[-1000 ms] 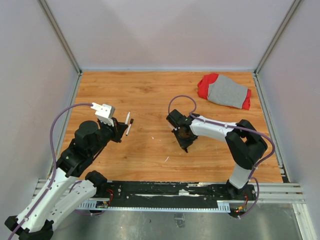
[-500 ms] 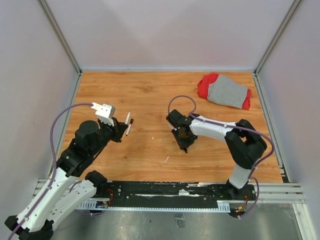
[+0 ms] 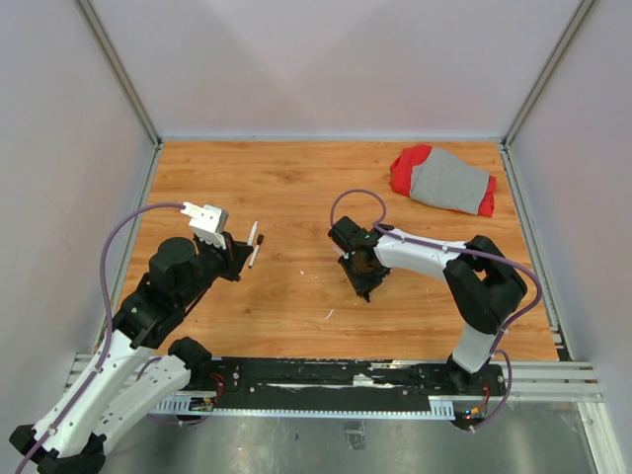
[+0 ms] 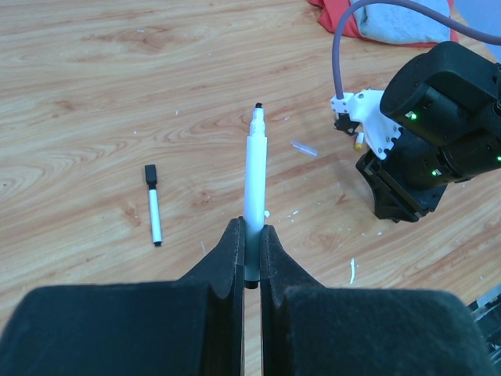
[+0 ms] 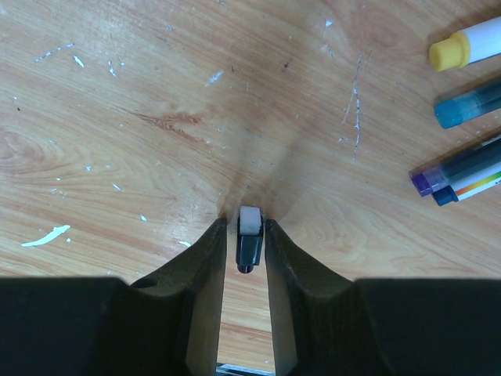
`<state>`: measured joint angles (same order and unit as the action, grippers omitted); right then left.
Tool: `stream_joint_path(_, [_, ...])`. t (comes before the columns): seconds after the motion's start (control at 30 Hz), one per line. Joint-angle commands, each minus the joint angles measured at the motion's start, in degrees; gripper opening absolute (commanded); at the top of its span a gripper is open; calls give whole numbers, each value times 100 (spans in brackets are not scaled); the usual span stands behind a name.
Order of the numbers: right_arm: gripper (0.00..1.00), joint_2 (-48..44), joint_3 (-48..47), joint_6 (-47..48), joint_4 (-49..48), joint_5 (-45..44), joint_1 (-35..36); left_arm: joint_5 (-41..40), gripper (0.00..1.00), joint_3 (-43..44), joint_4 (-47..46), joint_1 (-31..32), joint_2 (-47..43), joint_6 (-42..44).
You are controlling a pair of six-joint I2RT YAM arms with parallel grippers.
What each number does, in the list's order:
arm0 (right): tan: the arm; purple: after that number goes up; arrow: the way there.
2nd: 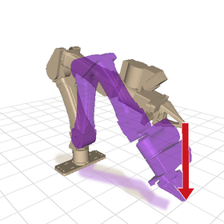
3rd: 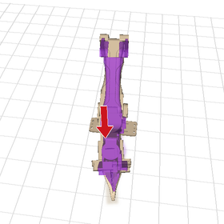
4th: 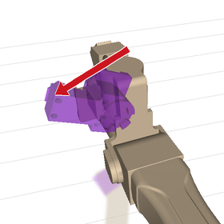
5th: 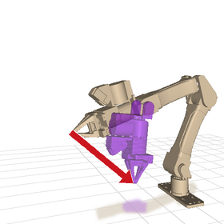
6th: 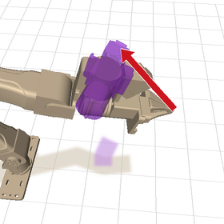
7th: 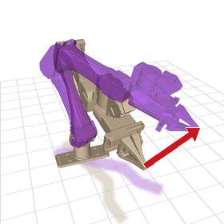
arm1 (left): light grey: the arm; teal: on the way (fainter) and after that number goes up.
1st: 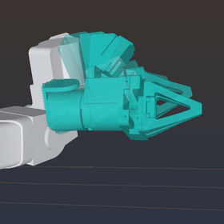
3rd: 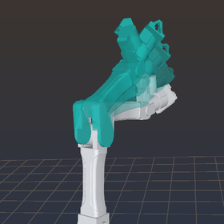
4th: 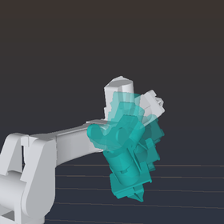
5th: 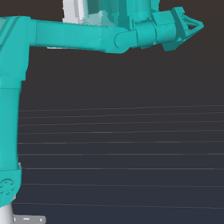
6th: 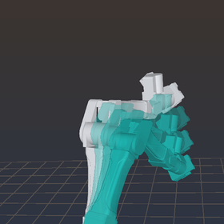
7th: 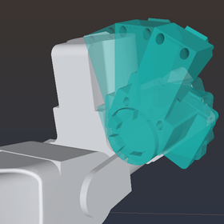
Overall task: Insert the pens into the pen caps
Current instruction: Insert the pen cap onto the pen.
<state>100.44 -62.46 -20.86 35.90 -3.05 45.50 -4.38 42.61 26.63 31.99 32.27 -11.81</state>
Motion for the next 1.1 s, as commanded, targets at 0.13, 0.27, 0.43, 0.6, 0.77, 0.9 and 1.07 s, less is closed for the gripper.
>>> stream_joint_path(0.13, [28,28,123,83,214,96,-104,16,1,-29,-192,-35,-9,65])
stream_joint_path(0.27, [29,-25,168,127,184,157,-142,17,1,-29,-189,-35,-4,65])
stream_joint_path(0.43, [23,2,196,145,162,213,-180,16,0,-32,-189,-34,-10,65])
stream_joint_path(0.6, [14,-93,259,132,152,147,-190,-1,1,-28,-189,-35,-19,50])
stream_joint_path(0.77, [1,-477,366,122,115,-55,-212,20,1,-40,-237,-35,-2,27])
stream_joint_path(0.9, [1,-1052,583,366,-151,151,-220,7,1,1,-266,-35,124,-13])
stream_joint_path(1.07, [1,-1968,968,798,-757,492,-210,60,1,34,-397,-35,244,-63])
